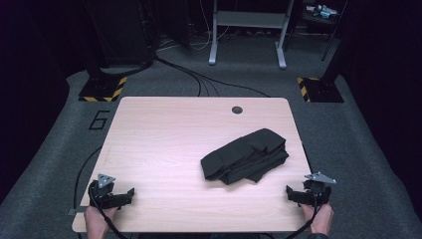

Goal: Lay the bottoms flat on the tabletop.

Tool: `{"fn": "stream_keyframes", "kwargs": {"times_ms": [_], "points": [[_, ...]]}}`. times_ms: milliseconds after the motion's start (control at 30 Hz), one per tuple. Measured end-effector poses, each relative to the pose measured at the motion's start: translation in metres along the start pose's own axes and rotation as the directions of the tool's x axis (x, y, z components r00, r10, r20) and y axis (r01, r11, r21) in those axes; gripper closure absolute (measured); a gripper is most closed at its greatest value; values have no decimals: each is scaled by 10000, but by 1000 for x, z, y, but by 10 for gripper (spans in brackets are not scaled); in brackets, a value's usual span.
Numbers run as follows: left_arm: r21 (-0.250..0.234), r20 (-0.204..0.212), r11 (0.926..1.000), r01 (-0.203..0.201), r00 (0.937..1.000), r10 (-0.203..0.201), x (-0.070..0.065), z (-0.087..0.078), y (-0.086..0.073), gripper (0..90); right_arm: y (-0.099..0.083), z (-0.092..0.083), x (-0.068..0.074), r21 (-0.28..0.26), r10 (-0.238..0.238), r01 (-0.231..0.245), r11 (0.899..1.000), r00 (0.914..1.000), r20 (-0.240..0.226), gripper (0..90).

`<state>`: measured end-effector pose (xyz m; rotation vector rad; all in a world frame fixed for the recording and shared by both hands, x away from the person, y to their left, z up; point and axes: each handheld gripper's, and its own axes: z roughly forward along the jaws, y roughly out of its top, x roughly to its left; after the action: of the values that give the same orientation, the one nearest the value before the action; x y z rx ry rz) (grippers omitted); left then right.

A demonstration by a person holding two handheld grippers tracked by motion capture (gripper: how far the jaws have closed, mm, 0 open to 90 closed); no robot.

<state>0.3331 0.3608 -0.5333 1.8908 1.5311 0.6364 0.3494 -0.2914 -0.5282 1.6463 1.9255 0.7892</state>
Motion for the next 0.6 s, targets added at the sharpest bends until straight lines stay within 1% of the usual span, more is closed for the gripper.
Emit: {"fn": "stream_keyframes", "kwargs": {"times_ms": [100, 367, 433, 467, 533, 567, 600], "points": [[4, -10, 10000, -1, 10000, 1, 0, 0, 0, 0, 0, 0, 0, 54, 47, -47, 10000, 10000, -2, 0], [-8, -12, 10000, 5, 10000, -5, 0, 0, 0, 0, 2, 0, -1, 114, -41, 41, 9999, 10000, -12, 0], [5, -14, 10000, 0, 10000, 0, 0, 0, 0, 0, 2, 0, -1, 166, -44, 45, 9999, 10000, -44, 0], [5, -15, 10000, -1, 10000, 1, 0, 0, 0, 0, 3, 0, 0, 286, -25, 29, 9996, 9999, -128, 0], [-1, -12, 10000, 3, 10000, -3, 0, 0, 0, 0, 4, 0, 0, 306, -36, 41, 9995, 9999, -166, 0], [2, 0, 10000, -1, 10000, 1, 0, 0, 0, 0, 5, 0, 0, 353, 37, -30, 9994, 9998, -182, 0], [3, 0, 10000, -2, 10000, 2, 0, 0, 0, 0, 6, -1, 1, 357, 50, -39, 9994, 9996, -293, 0]]}}
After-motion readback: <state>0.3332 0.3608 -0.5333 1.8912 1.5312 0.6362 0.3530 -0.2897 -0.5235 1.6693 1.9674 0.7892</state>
